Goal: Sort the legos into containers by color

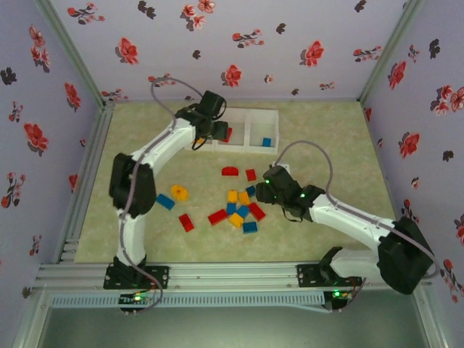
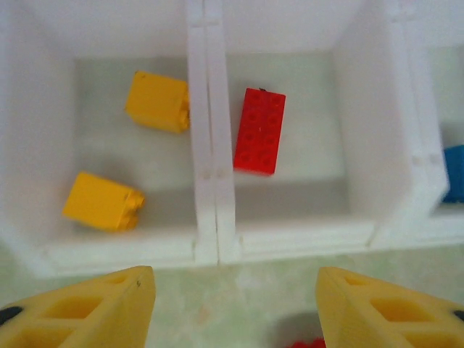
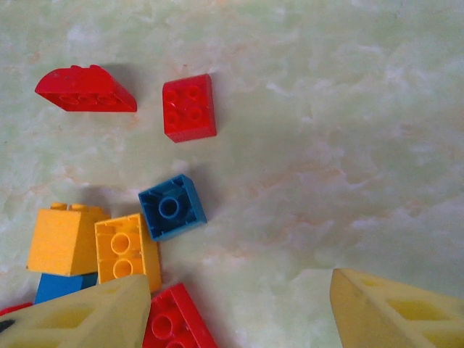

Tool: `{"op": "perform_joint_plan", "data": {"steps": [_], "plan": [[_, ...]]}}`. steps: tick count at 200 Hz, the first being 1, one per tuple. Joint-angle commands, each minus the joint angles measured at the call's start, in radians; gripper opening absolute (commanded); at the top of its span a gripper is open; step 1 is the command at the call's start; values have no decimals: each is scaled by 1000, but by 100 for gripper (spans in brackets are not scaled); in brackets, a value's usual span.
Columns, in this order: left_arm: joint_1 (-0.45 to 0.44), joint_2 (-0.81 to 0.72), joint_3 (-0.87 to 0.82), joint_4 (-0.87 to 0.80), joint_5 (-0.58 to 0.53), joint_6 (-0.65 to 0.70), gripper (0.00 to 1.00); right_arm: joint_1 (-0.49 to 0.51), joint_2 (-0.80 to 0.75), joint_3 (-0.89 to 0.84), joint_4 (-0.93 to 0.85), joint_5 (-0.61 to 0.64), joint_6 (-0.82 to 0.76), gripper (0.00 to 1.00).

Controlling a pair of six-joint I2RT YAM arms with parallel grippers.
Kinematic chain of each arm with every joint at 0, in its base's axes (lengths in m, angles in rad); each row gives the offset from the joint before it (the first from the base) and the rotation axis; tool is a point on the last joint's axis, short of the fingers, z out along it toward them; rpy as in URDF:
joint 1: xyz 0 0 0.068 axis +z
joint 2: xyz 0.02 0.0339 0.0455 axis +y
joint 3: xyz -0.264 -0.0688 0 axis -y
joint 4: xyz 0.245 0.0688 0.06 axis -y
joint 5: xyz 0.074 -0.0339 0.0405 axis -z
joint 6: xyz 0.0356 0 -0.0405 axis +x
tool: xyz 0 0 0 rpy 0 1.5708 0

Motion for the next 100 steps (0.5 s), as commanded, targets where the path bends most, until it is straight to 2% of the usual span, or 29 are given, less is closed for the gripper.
{"op": "perform_joint_plan", "data": {"steps": [1, 49, 81, 100], "plan": [[-14, -156, -151, 86, -2, -63, 62, 7, 66, 70, 32, 20, -43, 67], [-35, -436, -553, 169, -24, -197, 62, -8, 239, 184, 56, 13, -100, 64], [-50, -588, -716, 138, -41, -257, 63, -36, 353, 260, 43, -10, -130, 58], [-52, -655, -758, 88, -62, -258, 64, -54, 410, 289, 41, -38, -143, 57]]}}
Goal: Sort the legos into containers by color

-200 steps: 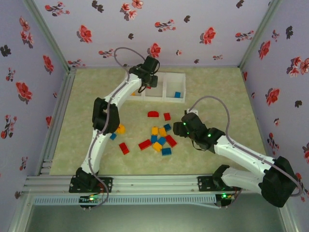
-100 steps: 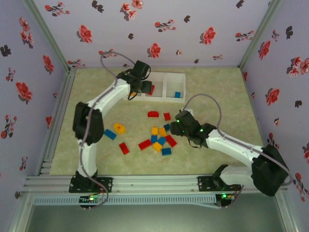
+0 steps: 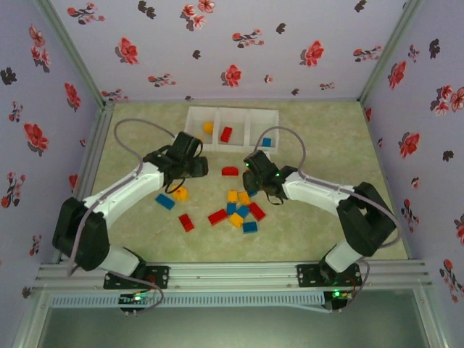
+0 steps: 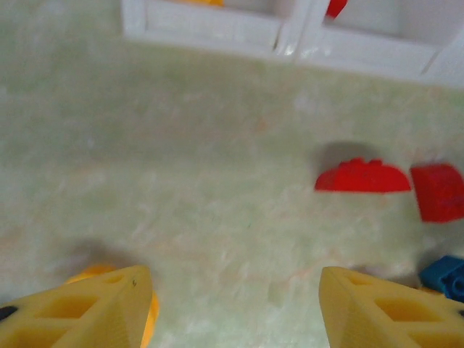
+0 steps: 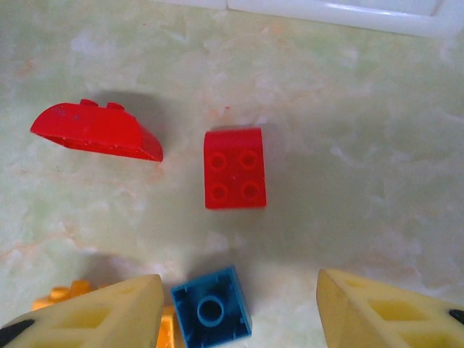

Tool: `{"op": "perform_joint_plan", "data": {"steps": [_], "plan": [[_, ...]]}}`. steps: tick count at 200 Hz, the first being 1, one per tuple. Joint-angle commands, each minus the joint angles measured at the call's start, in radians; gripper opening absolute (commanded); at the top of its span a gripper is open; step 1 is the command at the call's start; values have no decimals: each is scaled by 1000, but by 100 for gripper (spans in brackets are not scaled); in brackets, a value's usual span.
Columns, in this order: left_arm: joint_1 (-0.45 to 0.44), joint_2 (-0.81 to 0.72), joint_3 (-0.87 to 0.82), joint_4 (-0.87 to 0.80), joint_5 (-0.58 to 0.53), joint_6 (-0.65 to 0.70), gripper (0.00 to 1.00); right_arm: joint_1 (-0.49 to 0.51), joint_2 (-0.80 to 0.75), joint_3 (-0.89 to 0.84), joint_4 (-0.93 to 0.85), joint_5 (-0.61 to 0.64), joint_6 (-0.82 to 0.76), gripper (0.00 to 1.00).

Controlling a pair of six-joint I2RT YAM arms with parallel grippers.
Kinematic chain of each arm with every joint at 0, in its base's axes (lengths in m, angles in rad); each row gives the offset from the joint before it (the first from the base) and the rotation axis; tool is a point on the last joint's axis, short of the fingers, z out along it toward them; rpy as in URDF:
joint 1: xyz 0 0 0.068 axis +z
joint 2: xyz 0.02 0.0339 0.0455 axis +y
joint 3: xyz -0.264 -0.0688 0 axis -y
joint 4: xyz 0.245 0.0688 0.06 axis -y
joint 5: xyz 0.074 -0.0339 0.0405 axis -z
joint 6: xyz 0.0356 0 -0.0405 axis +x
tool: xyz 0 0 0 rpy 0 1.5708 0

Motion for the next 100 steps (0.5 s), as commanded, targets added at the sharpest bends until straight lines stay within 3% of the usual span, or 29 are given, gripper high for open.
{"op": "perform_joint_plan", "data": {"steps": [1, 41, 100], "plan": [[-9, -98, -40, -37, -52, -50, 64, -25, 63, 50, 2, -24, -39, 57], [-9, -174, -101, -30, -96, -45, 64, -36, 161, 100, 4, -26, -71, 56], [-9, -124, -105, -29, -96, -50, 64, -42, 251, 159, 7, -17, -91, 53]]}}
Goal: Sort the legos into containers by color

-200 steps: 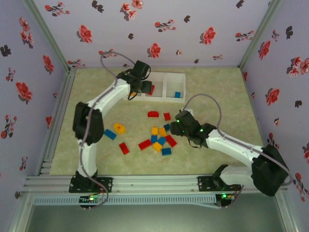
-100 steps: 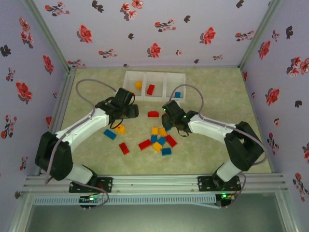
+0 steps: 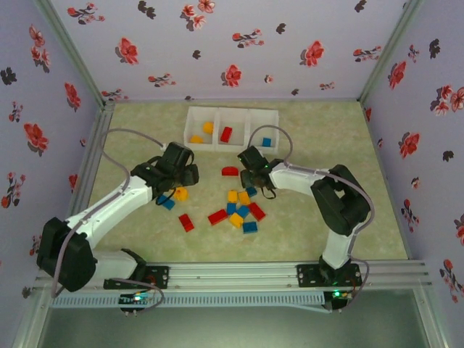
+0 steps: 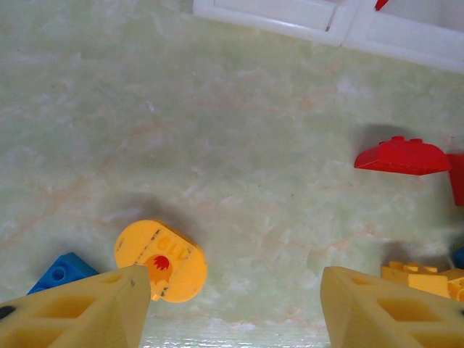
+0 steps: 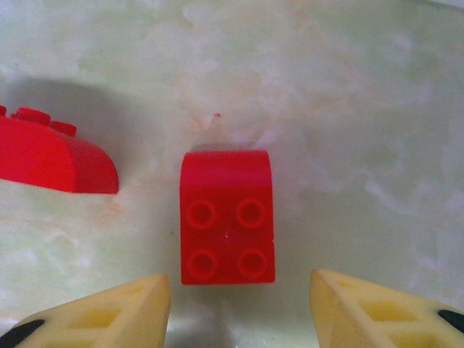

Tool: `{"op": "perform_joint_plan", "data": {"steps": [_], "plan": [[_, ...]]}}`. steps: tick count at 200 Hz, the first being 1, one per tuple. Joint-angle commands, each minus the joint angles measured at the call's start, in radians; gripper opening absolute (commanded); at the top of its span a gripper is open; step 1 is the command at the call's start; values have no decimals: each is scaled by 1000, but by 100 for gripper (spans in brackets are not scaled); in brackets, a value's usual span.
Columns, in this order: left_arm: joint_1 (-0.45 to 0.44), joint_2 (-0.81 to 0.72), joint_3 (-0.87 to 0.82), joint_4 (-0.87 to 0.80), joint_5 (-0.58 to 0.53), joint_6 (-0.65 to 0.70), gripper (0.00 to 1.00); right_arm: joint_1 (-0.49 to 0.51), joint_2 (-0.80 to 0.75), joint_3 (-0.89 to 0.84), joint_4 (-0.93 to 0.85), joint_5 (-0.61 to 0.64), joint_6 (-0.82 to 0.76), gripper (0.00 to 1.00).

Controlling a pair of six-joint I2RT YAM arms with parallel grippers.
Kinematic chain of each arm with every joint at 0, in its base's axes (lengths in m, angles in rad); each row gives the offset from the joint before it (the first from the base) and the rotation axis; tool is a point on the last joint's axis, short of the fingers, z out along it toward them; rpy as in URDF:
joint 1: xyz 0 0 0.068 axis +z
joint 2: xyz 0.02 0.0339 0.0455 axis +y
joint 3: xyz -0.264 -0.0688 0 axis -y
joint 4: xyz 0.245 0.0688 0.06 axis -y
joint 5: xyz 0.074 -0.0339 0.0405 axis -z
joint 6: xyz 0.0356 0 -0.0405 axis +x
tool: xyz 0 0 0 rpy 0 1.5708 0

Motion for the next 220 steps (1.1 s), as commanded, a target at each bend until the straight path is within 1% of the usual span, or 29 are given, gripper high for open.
{"op": "perform_joint_plan", "data": {"steps": [1, 54, 90, 106, 149, 194, 220], "plan": [[-6, 15, -1, 4, -28, -13, 64, -7, 30, 41, 5, 6, -26, 53], [-6, 21, -14, 15, -34, -6, 64, -14, 94, 87, -11, 18, -33, 47], [-7, 28, -22, 29, -29, -11, 64, -15, 118, 115, -22, 31, -38, 34], [-8, 32, -19, 29, -26, -11, 64, -15, 121, 132, -38, 42, -40, 31], [-8, 37, -22, 38, -22, -8, 63, -15, 98, 182, -71, 56, -53, 29], [-9, 26, -24, 40, -8, -7, 62, -16, 126, 343, -197, 44, -30, 28], [-10, 14, -25, 33, -7, -8, 62, -21, 157, 430, -227, 52, -20, 28]]}}
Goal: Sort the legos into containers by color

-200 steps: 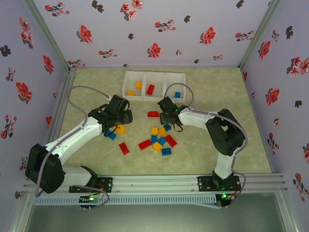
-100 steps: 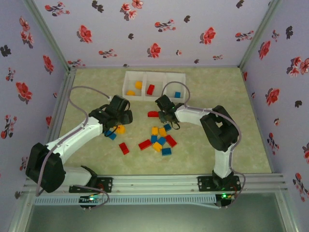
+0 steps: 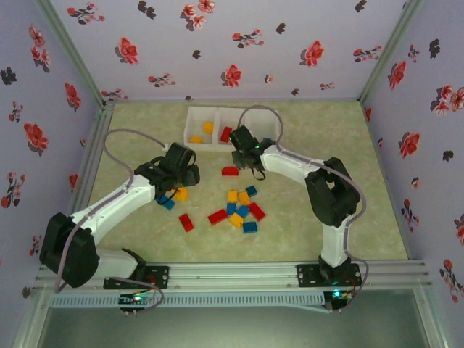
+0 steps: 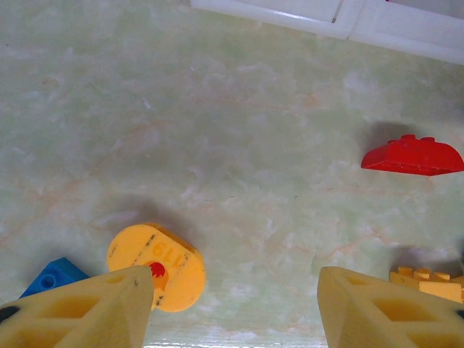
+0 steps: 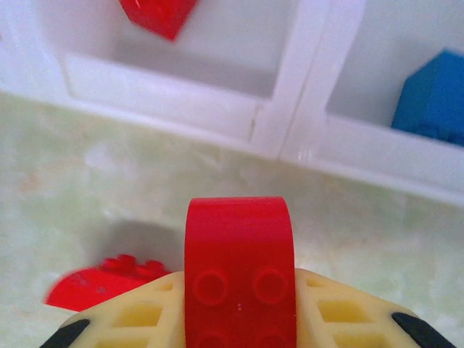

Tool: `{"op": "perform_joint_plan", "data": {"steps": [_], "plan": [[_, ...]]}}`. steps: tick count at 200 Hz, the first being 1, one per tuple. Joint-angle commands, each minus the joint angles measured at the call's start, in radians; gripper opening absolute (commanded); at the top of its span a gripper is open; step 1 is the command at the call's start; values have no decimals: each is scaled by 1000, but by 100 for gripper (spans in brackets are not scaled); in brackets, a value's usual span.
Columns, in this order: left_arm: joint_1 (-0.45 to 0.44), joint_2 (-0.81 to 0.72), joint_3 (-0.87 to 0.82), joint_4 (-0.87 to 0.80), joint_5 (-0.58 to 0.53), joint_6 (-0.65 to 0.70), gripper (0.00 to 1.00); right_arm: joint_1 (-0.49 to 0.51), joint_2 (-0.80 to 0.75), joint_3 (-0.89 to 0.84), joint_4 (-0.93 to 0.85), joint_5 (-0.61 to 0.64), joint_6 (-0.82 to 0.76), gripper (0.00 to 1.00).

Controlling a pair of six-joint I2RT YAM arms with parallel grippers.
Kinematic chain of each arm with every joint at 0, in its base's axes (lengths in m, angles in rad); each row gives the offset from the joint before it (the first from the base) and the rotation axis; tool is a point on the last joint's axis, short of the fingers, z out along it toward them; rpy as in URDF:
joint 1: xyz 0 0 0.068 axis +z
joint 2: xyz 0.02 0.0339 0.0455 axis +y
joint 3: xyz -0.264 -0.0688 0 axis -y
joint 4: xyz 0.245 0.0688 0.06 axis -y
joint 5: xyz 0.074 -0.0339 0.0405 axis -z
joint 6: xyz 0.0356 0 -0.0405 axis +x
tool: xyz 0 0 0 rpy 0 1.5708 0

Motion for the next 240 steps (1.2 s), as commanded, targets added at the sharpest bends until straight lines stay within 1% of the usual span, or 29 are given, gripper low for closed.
{"op": "perform_joint_plan", "data": {"steps": [1, 39, 77, 115, 167, 202, 240], "plan": [[-9, -14, -14, 2, -4, -8, 62, -11, 46, 84, -71, 27, 19, 28], [-18, -32, -26, 8, 4, -9, 62, -21, 149, 283, -143, 29, 13, 28], [-32, -65, -38, 3, 12, -10, 62, -36, 283, 518, -257, 68, 13, 29], [-35, -108, -68, -1, 12, -20, 62, -62, 382, 688, -332, 76, 22, 29], [-37, -131, -82, -11, 12, -26, 62, -91, 461, 797, -358, 29, 35, 31], [-39, -132, -79, -19, 12, -24, 64, -99, 494, 842, -365, -4, 47, 40], [-40, -130, -75, -33, 12, -22, 66, -101, 484, 852, -373, -10, 42, 46]]}}
